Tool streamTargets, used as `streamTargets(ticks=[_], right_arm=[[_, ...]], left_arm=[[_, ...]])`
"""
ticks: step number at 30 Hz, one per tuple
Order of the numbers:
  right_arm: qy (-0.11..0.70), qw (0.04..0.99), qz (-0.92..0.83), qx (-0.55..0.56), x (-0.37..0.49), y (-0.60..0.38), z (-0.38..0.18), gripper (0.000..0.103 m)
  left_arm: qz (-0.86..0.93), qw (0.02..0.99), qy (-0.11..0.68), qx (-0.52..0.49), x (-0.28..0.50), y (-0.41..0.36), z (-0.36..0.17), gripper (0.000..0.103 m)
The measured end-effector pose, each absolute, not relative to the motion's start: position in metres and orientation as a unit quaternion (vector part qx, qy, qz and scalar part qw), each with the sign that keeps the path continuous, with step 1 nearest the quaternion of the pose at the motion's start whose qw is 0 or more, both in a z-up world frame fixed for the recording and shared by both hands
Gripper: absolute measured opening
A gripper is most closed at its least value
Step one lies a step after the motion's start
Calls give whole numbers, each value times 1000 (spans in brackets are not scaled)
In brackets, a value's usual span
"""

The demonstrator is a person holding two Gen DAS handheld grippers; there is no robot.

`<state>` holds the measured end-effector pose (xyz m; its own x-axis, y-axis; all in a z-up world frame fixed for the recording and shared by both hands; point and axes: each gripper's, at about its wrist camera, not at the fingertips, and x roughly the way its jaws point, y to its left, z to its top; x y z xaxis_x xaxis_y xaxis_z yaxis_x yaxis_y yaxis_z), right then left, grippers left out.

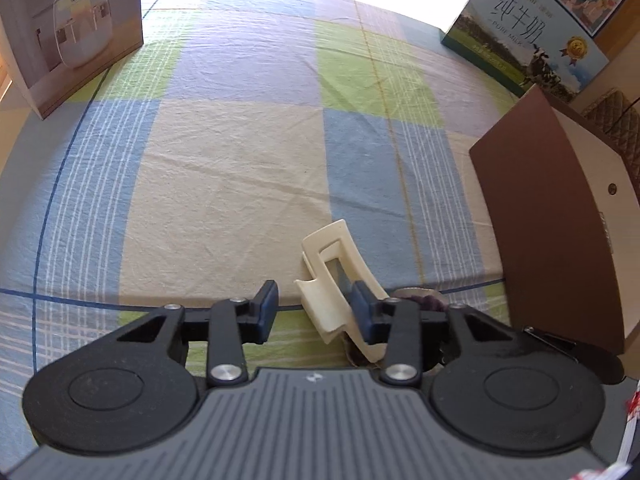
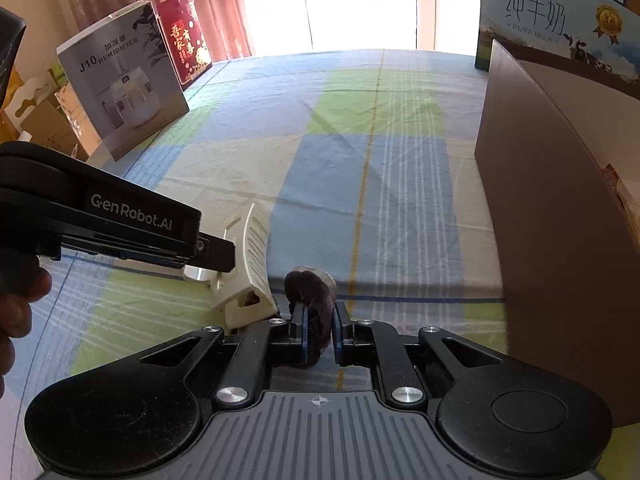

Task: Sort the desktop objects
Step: 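Grasp the cream hair clip with the left tool while the right tool grasps the brown scrunchie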

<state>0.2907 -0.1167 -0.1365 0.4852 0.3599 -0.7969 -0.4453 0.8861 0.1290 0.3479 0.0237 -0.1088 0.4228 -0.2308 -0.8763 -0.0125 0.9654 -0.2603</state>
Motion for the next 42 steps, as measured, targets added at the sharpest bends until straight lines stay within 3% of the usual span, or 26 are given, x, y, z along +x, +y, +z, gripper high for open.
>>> streamTargets(ticks=[10,12,14,16,18,25,28,30,31,36,42], right_arm=[[449,865,213,-68,281,-135,-126,9],[453,864,212,-63,280,-138,-128,9],[454,864,208,-60,279,-140,-128,9],[458,863,206,-56,279,-141,-128,9],[461,862,203,-51,279,-143,-129,10],[467,863,188,-35,278,-153,-127,21],[465,864,190,-29,276,-156,-125,27],[463,865,191,-28,274,-157,-123,42],[460,867,191,-25,273,-157,-121,46],[447,868,215,-15,267,-154,-115,70],[437,867,235,-39,270,-140,-121,78]], left_arm=[[-28,843,532,-78,328,66,-102,33],[-43,843,531,-81,325,68,-98,39],[-56,843,528,-84,323,67,-93,60],[-66,844,525,-89,323,62,-91,74],[-82,842,524,-101,324,56,-92,76],[-102,834,539,-62,329,18,-105,75],[-88,837,540,-24,331,5,-113,63],[-85,836,542,-12,332,1,-118,50],[-87,834,544,-11,332,1,-120,38],[-66,839,540,-2,326,10,-120,36],[-33,836,548,-10,316,35,-119,36]])
